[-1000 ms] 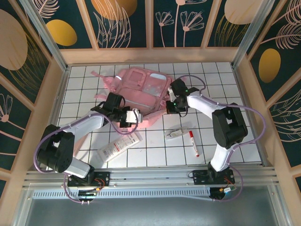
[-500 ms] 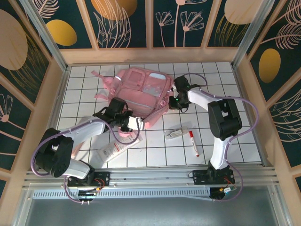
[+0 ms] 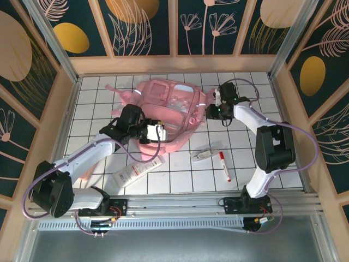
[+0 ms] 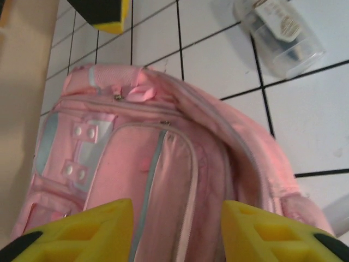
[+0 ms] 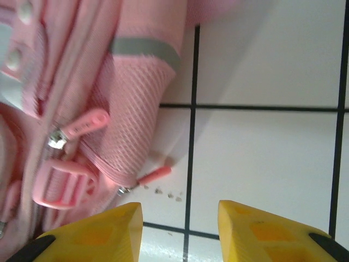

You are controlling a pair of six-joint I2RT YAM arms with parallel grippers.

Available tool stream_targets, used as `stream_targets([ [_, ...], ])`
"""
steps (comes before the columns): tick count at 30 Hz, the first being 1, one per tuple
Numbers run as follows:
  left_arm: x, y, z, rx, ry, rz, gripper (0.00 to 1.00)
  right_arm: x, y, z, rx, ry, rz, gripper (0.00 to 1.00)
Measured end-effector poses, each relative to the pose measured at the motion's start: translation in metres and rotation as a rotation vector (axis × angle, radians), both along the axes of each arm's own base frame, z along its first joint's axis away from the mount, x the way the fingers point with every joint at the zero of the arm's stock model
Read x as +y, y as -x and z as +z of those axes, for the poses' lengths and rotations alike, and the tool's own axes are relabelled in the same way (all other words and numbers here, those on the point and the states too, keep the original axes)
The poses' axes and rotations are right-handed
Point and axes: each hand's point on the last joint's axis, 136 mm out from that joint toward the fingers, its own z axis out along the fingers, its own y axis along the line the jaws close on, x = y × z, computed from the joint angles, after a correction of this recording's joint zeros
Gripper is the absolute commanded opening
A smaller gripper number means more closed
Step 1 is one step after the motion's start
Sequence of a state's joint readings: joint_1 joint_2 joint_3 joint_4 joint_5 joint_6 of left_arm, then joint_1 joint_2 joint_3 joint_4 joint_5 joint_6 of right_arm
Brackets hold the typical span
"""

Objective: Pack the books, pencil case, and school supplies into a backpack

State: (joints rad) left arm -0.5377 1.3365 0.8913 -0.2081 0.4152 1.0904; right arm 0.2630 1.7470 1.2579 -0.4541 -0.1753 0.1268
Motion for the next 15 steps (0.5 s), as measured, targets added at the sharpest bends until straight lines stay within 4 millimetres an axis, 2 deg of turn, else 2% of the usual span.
stream_targets([
  [4,0.006,-0.012,-0.027,0.044,-0.105,0.035,0.46,0.006,-0.019,0.023,-0.064,-0.019,0.003,0.43],
  [6,0.011,-0.014,-0.047,0.079,-0.162,0.049,0.52,0.009,-0.026,0.034,-0.092,-0.034,0.005,0.44],
  [9,0.017,-0.017,-0.065,0.107,-0.216,0.072,0.55,0.012,-0.032,0.042,-0.110,-0.048,0.010,0.45],
  [12,0.019,-0.026,-0.070,0.096,-0.243,0.098,0.55,0.014,-0.032,0.042,-0.108,-0.057,0.017,0.47],
  [15,0.017,-0.043,-0.070,0.079,-0.264,0.132,0.47,0.015,-0.032,0.039,-0.103,-0.056,0.029,0.48],
])
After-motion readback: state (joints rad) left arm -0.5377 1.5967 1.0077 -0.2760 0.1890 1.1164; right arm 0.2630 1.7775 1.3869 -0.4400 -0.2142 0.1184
